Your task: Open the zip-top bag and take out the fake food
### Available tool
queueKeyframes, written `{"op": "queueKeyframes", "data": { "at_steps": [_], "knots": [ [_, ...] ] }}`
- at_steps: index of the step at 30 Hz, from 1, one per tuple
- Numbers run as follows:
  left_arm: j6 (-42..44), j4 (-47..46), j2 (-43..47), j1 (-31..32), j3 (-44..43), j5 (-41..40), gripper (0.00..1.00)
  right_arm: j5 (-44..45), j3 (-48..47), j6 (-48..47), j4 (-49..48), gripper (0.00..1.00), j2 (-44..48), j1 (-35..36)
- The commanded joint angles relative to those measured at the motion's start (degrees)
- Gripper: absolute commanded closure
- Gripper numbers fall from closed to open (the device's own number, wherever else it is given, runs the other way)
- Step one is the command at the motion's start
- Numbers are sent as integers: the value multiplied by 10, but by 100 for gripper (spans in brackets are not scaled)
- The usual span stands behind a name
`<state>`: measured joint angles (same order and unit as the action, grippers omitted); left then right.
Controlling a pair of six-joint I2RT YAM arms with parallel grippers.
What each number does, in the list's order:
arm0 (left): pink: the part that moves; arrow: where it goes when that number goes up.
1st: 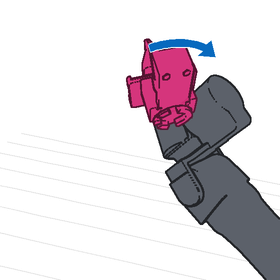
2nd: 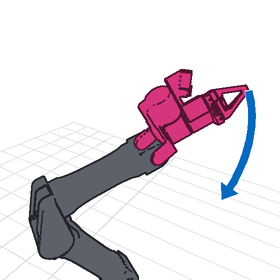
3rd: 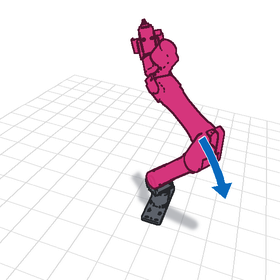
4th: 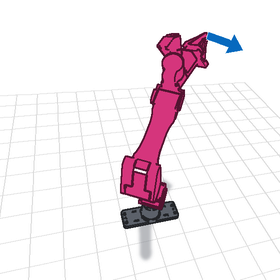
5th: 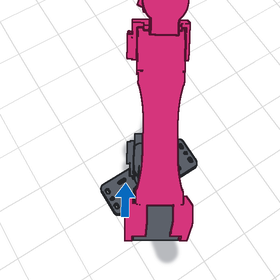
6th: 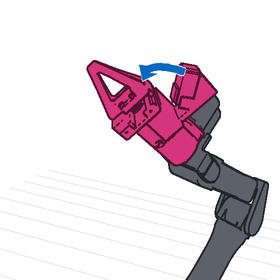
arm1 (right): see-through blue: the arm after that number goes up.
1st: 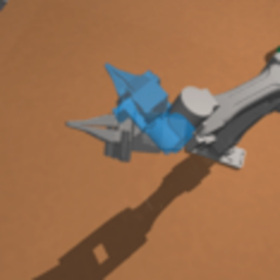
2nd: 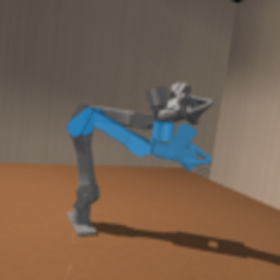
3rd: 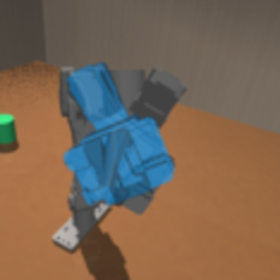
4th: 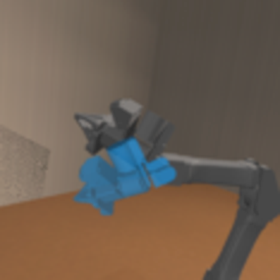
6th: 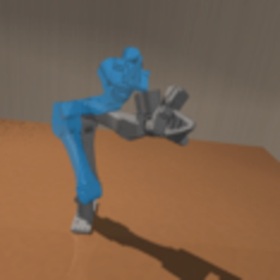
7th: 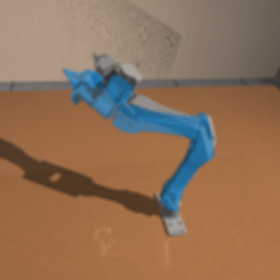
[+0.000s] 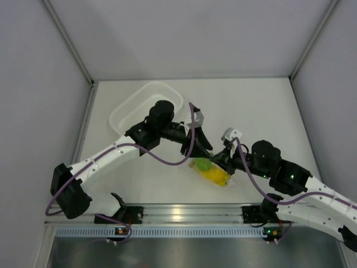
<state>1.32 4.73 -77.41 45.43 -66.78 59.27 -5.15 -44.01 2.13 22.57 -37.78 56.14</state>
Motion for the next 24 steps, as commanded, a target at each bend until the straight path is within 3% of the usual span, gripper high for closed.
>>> {"op": "queueKeyframes", "data": {
  "at_steps": [1,6,12,14,16,24],
  "knots": [
    [14,-16,-9,10,-19,-12,56,19,-32,-7,-21,100,4,10],
    [17,-15,-27,13,-16,-20,59,21,-30,-7,-17,100,13,10],
    [18,-15,-42,13,-20,-16,80,25,-35,-8,-8,100,16,10],
    [18,-15,-45,13,-21,-15,82,32,-33,-7,-9,100,21,10],
    [19,-16,-46,13,-20,-14,100,37,-32,-6,-10,100,24,10],
    [56,22,-45,12,-17,-35,100,82,-19,8,-30,100,50,9]
  ]
}}
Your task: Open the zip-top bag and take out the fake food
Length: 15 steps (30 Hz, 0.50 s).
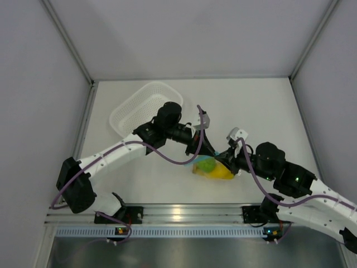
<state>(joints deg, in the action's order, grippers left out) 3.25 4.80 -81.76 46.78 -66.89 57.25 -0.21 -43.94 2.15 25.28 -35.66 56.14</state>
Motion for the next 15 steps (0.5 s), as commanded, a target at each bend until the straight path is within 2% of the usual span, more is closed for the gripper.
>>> {"op": "queueKeyframes", "data": {
  "at_steps": [1,9,15],
  "knots": [
    [43,28,-3,-1,-17,-19,100,48,-13,11,-60,100,39,10],
    [68,62,-20,-11,-22,-17,100,79,-11,19,-53,100,52,10],
    [74,77,-24,-27,-10,-22,100,149,-8,35,-45,100,71,10]
  ]
}}
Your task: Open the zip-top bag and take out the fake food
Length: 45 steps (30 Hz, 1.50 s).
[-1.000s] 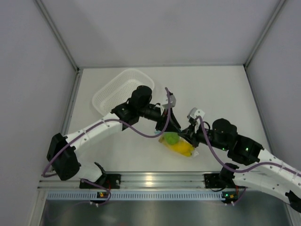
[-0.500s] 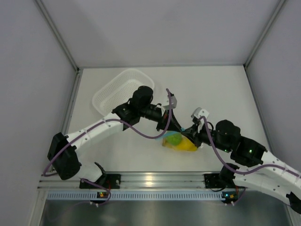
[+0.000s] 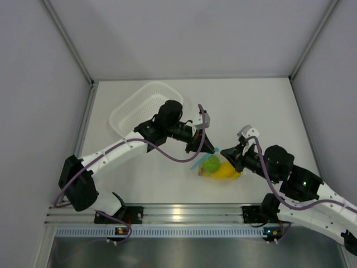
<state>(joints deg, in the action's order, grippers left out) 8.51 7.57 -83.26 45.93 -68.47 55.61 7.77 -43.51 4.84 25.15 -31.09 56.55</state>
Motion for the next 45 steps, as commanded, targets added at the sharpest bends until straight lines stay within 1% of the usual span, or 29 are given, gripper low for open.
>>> {"op": "queueKeyframes", "data": {
  "at_steps": [1,4,5,6,8,9,12,19,23,25,28,30,35,41,44,45],
  "knots": [
    [18,48,-11,-18,4,-2,100,49,-12,5,-45,100,24,6],
    [12,48,-19,-18,-7,25,100,1,-7,6,-55,100,10,5],
    [12,48,-20,-17,-9,34,100,-10,-11,4,-49,93,3,6],
    [12,48,-19,-16,-11,36,100,-10,-14,5,-45,83,-5,5],
    [13,47,-16,-15,-11,38,100,-17,-20,2,-36,79,-25,5],
    [12,49,-14,-15,-11,38,100,-29,-23,1,-34,72,-30,5],
    [19,56,-8,-15,-11,38,100,-53,-37,2,-27,66,-46,4],
    [22,57,-1,-15,-4,59,100,-75,-56,-17,-22,70,-99,3],
    [29,63,3,-15,0,59,100,-74,-61,-31,-13,71,-108,2],
    [35,73,5,-15,-3,56,100,-97,-60,-36,-8,71,-106,1],
    [42,79,5,-15,-5,56,100,-114,-56,-35,-6,76,-100,1],
    [44,83,4,-15,-8,61,100,-120,-51,-35,-10,78,-103,1],
    [45,83,6,-15,-8,68,100,-116,-48,-39,-6,85,-113,1],
    [47,85,12,-15,-8,73,100,-109,-45,-40,-6,85,-117,1],
    [47,85,14,-15,-10,76,100,-117,-44,-41,-3,83,-125,1],
    [48,85,15,-15,-10,76,100,-122,-45,-41,1,80,-131,1]
  ]
}}
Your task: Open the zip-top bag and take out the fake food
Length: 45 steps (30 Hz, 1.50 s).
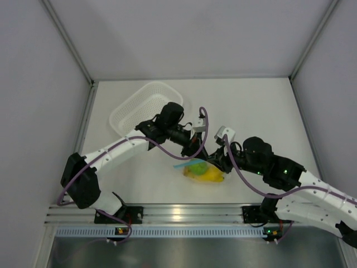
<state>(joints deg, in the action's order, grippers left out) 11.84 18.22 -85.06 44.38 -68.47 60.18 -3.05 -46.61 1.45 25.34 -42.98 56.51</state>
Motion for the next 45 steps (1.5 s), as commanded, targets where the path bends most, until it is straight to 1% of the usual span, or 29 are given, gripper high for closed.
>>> {"op": "queueKeyframes", "data": {
  "at_steps": [1,2,3,4,5,7,8,9,11,13,16,17,19,20,21,26,28,34,41,45],
  "knots": [
    [13,-21,33,0,-10,33,100,-16,-16,-9,1,80,-16,2],
    [13,-20,34,0,-11,33,100,-20,-17,-10,7,78,-18,3],
    [13,-20,35,0,-11,34,100,-26,-19,-9,11,74,-25,2],
    [13,-20,36,0,-11,37,100,-27,-21,-9,13,72,-29,2],
    [13,-20,36,0,-11,38,100,-35,-21,-9,14,68,-32,3],
    [13,-20,37,0,-11,44,100,-42,-21,-9,13,64,-36,3],
    [13,-20,36,0,-12,46,100,-52,-20,-10,10,59,-40,2],
    [13,-20,37,0,-13,49,100,-58,-20,-9,9,55,-45,3],
    [13,-20,40,0,-12,56,100,-67,-19,-10,5,52,-54,2],
    [14,-20,42,0,-15,62,100,-72,-13,-10,-5,51,-64,2],
    [14,-20,46,0,-12,65,100,-71,-2,-4,-29,62,-68,2],
    [14,-20,48,0,-11,64,100,-71,0,-3,-33,73,-67,2],
    [19,-14,49,0,-11,59,100,-70,1,-3,-37,84,-62,2],
    [22,-10,47,0,-12,56,100,-63,1,-3,-37,94,-62,2],
    [22,-6,48,0,-12,49,100,-57,-1,-3,-37,99,-56,2],
    [25,6,45,0,-15,16,100,15,8,22,-62,100,-20,2],
    [25,8,45,0,-15,-2,100,27,13,37,-69,100,-11,3],
    [28,10,45,-2,-11,-46,100,117,29,87,-89,100,25,2],
    [35,22,33,-14,-2,-81,100,162,34,98,-88,100,67,0],
    [35,23,28,-25,2,-86,100,156,28,94,-82,100,82,0]
  ]
}}
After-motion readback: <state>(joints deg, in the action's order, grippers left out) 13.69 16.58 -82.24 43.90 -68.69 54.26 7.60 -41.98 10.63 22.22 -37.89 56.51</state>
